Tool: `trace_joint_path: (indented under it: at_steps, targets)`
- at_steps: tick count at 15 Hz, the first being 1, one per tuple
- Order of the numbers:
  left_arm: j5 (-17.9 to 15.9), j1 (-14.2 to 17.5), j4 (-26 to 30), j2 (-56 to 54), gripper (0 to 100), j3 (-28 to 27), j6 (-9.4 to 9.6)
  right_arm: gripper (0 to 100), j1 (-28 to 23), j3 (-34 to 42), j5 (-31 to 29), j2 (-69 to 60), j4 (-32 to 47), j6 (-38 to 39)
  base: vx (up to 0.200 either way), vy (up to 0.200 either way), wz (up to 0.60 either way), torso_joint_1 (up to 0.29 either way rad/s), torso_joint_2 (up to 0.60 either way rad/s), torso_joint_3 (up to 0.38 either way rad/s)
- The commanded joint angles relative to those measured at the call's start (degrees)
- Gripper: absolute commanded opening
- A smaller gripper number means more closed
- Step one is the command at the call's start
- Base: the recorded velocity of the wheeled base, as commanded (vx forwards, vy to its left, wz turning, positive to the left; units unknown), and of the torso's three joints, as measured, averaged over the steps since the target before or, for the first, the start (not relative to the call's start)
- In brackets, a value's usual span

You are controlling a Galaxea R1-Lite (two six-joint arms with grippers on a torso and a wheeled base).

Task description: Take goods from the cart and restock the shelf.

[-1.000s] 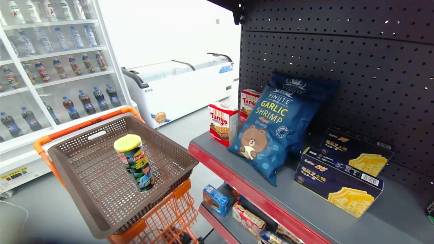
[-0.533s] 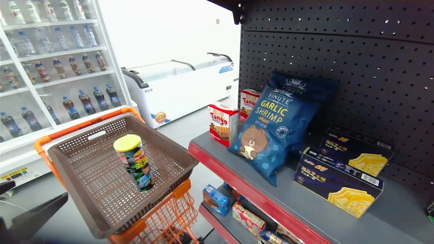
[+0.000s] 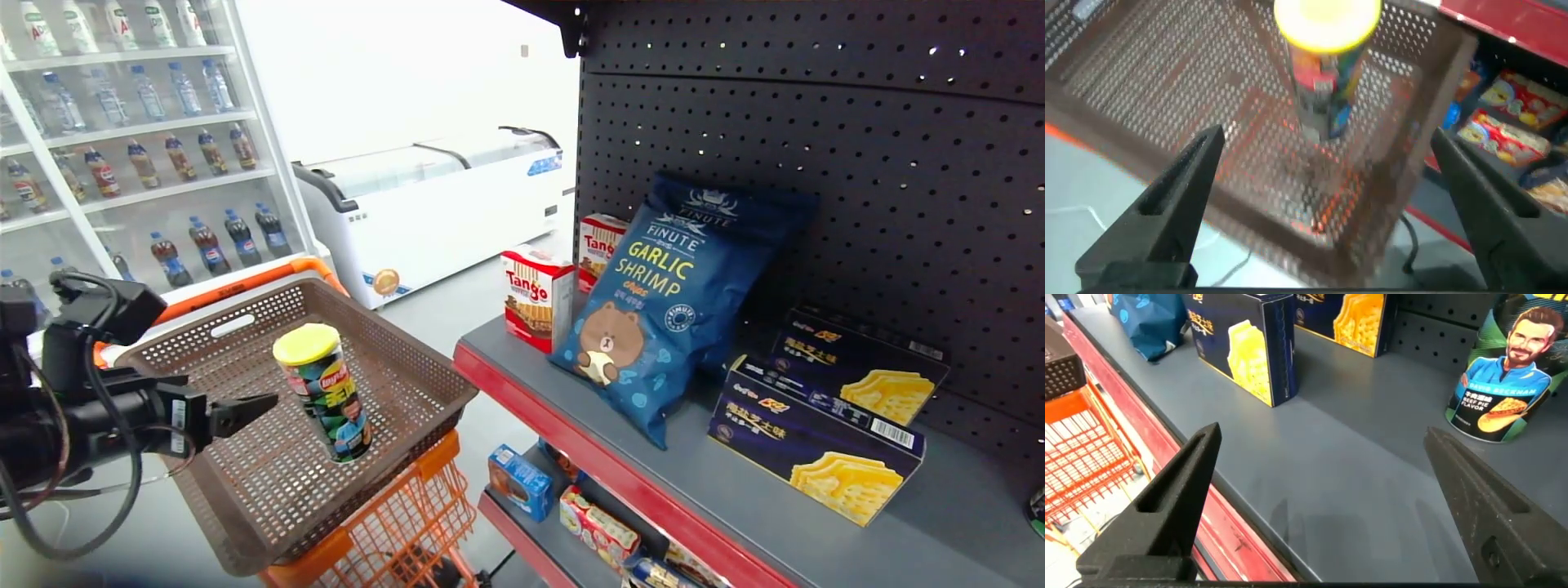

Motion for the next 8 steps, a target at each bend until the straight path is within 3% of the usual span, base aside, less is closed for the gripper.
trace_joint_path:
  at_steps: [1, 5, 8]
  targets:
    - [-0.50, -1.57, -9.18, 12.63, 100, 2.05, 0.08, 100, 0.01, 0.00, 0.04, -0.02, -0.02, -0.03, 0.000, 0.000, 0.00, 0.000, 0.00, 0.000]
    - [-0.50, -2.36, -17.88, 21.07, 100, 1.87, 0.16, 100, 0.01, 0.00, 0.04, -0.02, -0.02, 0.06, 0.000, 0.000, 0.00, 0.000, 0.00, 0.000]
    - [-0.24, -2.71, -33.26, 29.85, 100, 2.22, 0.08, 100, 0.01, 0.00, 0.04, -0.02, -0.02, -0.03, 0.000, 0.000, 0.00, 0.000, 0.00, 0.000]
